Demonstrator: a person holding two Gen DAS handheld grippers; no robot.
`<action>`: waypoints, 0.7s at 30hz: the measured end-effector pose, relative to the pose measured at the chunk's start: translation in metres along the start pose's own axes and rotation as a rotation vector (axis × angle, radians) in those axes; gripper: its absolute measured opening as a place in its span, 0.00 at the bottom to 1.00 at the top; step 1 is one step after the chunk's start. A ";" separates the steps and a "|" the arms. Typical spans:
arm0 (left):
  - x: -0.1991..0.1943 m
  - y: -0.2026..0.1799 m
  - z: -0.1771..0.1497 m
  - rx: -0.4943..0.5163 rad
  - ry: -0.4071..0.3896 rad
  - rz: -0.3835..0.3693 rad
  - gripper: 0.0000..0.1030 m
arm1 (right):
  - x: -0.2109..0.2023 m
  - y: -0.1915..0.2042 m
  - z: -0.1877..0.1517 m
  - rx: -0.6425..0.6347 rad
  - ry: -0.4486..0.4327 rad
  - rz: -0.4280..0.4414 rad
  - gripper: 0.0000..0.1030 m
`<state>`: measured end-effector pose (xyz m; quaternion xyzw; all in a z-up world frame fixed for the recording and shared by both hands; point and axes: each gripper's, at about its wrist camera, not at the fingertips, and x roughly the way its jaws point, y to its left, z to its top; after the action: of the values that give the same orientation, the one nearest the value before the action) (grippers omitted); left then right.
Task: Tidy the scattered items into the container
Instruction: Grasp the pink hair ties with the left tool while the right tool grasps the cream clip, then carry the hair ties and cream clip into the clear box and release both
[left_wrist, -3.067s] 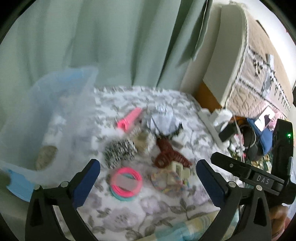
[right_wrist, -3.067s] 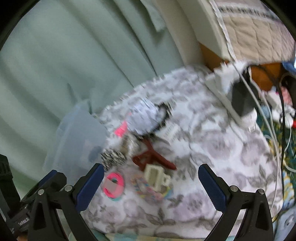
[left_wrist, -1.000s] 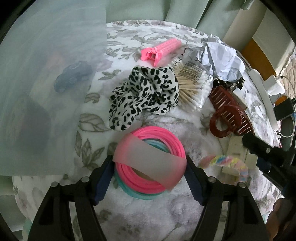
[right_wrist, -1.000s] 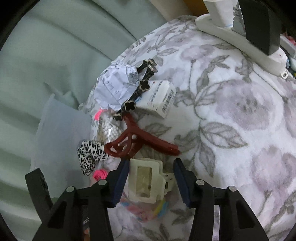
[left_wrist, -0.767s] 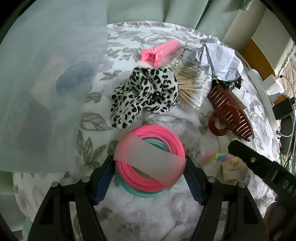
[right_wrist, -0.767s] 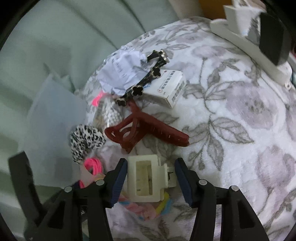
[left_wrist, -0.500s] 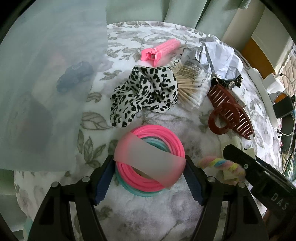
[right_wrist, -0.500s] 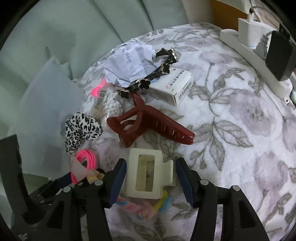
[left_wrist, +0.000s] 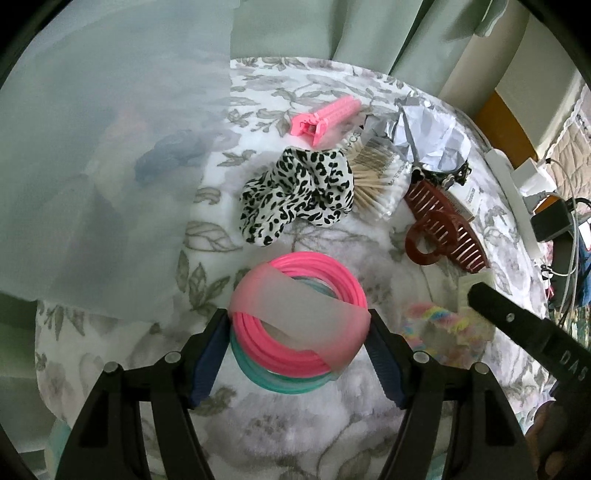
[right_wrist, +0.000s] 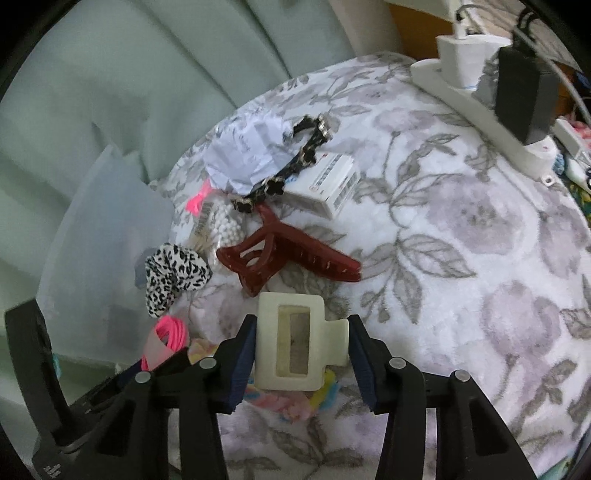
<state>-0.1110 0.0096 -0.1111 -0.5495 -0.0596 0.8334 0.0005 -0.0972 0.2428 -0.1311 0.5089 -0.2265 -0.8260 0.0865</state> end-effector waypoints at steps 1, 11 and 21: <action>-0.001 0.000 -0.001 0.001 -0.005 -0.001 0.71 | -0.004 -0.002 0.000 0.006 -0.005 0.006 0.49; -0.019 -0.009 -0.002 0.020 -0.058 -0.033 0.71 | -0.042 -0.002 0.003 0.027 -0.087 0.049 0.49; -0.062 -0.022 0.001 0.083 -0.181 -0.077 0.71 | -0.085 0.021 0.013 0.002 -0.185 0.100 0.49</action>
<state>-0.0886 0.0277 -0.0516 -0.4689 -0.0459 0.8807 0.0497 -0.0706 0.2600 -0.0480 0.4184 -0.2593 -0.8640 0.1058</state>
